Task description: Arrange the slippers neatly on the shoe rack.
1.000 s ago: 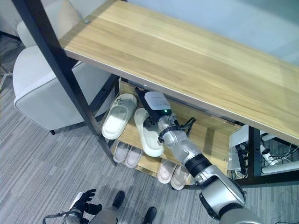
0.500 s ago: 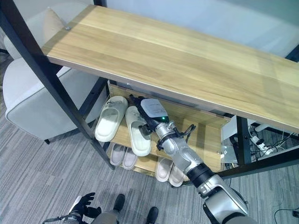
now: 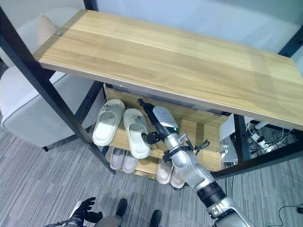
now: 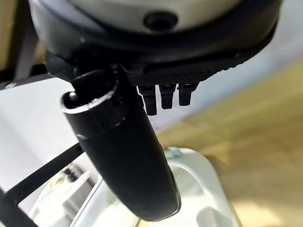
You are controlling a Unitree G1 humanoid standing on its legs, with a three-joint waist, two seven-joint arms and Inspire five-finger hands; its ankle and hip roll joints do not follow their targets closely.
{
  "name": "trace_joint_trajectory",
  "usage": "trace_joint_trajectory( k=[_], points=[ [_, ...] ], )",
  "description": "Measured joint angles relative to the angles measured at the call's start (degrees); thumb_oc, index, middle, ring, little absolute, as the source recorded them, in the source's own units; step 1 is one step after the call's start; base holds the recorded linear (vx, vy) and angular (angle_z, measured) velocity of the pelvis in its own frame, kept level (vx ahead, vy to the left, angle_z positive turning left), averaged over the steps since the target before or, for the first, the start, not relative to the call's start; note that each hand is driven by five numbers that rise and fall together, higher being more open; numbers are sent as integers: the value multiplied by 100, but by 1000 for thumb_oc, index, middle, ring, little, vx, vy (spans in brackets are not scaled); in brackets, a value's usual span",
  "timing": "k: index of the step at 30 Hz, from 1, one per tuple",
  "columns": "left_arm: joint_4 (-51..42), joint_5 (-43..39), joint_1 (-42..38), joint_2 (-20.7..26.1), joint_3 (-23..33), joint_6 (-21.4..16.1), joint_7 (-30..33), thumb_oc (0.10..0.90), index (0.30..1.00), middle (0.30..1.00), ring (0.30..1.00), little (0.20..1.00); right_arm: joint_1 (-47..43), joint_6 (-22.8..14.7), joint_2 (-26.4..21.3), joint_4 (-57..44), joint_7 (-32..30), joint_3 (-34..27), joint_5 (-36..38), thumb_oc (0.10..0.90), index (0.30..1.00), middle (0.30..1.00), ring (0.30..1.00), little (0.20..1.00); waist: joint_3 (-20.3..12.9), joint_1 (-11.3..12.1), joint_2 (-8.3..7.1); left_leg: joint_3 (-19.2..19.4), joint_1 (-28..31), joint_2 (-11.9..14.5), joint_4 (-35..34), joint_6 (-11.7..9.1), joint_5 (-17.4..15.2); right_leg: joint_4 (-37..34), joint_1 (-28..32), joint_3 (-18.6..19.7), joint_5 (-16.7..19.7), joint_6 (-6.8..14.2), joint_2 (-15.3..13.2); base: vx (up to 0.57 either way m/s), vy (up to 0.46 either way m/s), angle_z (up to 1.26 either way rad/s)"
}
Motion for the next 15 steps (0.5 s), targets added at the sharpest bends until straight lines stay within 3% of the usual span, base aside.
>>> trace_joint_trajectory(
  k=[6,15],
  points=[
    [74,1,8,-24,56,79,-1,800,900,900,900,900,640,1,30,-240,111,-163,826,800,900,900,900,900,-53,-177,11,69,39,1,0,-27,-38,1,3,67,11,3,-15,14,9,-7],
    [148,-2,13,-19,22,97,5,800,900,900,900,900,1237,1,570,-237,281,-213,2957,800,900,900,900,900,-161,-274,-12,120,81,25,-1,-27,-43,1,25,106,13,0,-2,8,2,-2]
  ],
)
